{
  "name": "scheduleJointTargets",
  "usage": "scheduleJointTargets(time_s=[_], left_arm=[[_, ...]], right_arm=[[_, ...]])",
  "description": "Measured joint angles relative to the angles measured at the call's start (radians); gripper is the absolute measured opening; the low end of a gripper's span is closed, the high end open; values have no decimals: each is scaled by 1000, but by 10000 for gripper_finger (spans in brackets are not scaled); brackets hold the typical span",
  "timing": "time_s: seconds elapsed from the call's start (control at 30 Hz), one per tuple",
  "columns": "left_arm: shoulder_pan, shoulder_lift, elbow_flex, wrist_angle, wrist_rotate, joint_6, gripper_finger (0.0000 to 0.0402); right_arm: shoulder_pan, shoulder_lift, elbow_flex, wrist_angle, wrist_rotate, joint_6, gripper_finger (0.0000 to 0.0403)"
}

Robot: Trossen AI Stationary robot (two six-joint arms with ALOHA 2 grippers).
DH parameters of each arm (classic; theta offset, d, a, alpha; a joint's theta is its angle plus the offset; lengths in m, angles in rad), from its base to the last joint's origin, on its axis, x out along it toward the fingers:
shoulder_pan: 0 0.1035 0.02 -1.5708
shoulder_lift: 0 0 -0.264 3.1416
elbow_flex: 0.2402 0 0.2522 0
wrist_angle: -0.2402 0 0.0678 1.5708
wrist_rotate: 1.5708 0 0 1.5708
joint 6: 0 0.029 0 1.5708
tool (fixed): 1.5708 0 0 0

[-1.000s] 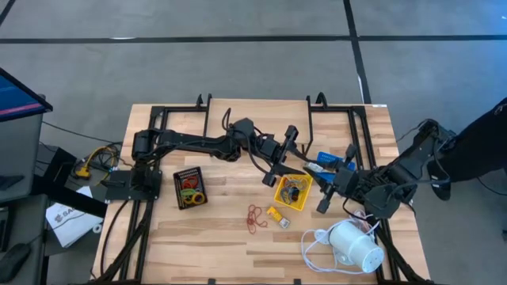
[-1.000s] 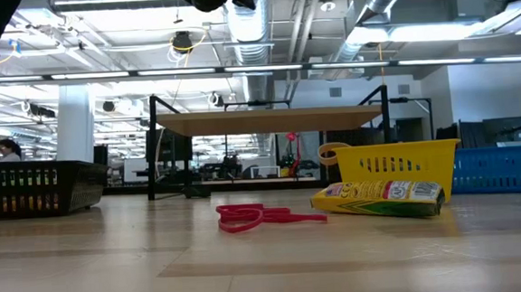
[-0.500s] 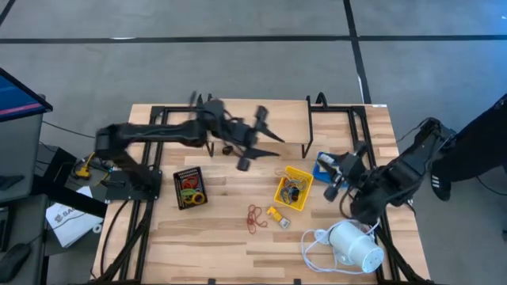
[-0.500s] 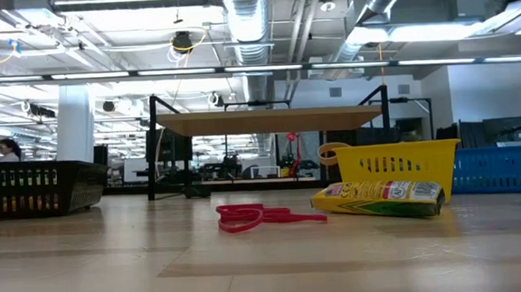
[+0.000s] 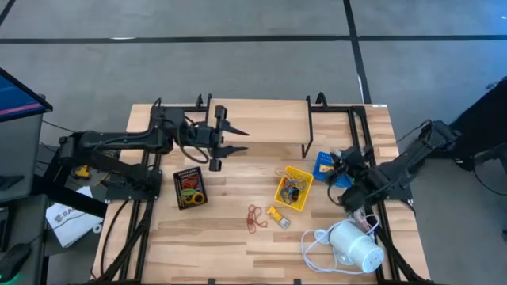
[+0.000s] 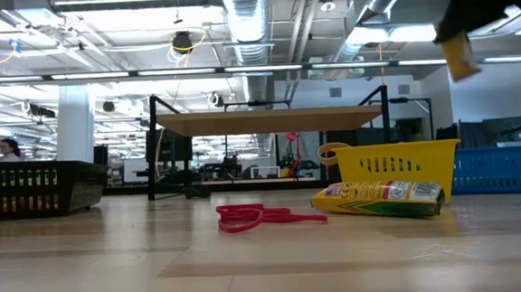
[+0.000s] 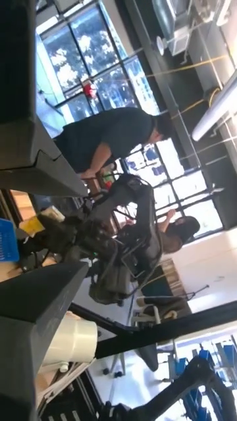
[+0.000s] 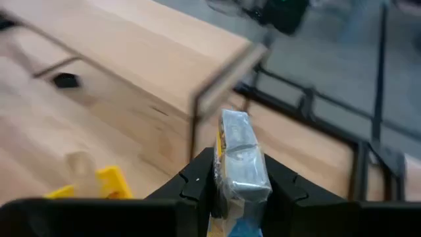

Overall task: Pick & Place Office Desk Supplies
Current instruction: Put the yellow crayon box into the blue bin

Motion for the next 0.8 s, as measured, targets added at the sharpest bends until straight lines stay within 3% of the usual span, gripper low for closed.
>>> scheduleJointTargets(time_s=[0.2,0.53,0.67,0.8], left_arm=[[0,-11,-52,48,-4,-21,161],[0,-10,-54,53,-4,-17,159],[0,-9,-54,46,-4,-16,159],[0,-9,-54,46,-4,-16,159]], right_arm=[[-108,-83,-160,95,-59,92,85],[-213,-151,-323,337,-191,-72,91],[-237,-150,-323,434,-285,-229,132],[-266,-148,-323,483,-380,-325,207]])
